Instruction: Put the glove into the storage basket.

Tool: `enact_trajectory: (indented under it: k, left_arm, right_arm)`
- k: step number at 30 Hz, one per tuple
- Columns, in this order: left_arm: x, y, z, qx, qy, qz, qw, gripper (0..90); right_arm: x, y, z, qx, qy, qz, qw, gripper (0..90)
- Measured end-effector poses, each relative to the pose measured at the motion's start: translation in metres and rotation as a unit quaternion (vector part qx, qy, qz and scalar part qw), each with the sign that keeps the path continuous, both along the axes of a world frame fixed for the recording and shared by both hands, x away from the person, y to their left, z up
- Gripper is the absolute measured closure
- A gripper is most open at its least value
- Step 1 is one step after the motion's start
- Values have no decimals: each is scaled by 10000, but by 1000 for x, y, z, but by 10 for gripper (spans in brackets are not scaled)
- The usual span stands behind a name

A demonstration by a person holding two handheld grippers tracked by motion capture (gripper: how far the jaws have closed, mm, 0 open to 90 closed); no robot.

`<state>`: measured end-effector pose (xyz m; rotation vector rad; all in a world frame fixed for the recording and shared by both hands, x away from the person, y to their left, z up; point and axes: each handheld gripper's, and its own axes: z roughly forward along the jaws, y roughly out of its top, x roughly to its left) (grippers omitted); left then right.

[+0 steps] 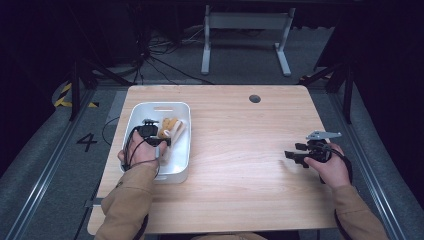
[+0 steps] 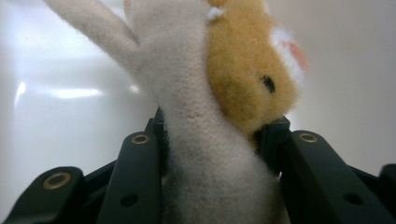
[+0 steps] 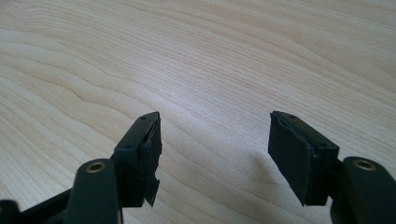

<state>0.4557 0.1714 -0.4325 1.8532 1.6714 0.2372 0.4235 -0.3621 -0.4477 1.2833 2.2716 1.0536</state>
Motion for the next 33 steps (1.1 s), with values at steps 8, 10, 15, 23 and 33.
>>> enact_trajectory:
  k: [8, 10, 15, 23, 33]
  left_arm:
    - [-1, -1, -1, 225, 24, 117, 9997, 610]
    - [-1, 0, -2, 149, 91, 138, 9998, 609]
    - [0, 0, -6, 153, 175, 151, 9996, 599]
    - [2, 1, -10, -47, 254, 232, 9994, 577]
    - [3, 2, -10, 83, -20, 156, 9998, 320]
  right_arm:
    - [0, 0, 0, 5, 3, 3, 10000, 355]
    - [0, 0, -1, -10, 1, 14, 10000, 355]
    - [0, 0, -1, -5, 15, 30, 10000, 352]
    - [0, 1, -1, -3, 53, 31, 10000, 351]
    - [0, 0, -2, 28, 77, 17, 10000, 348]
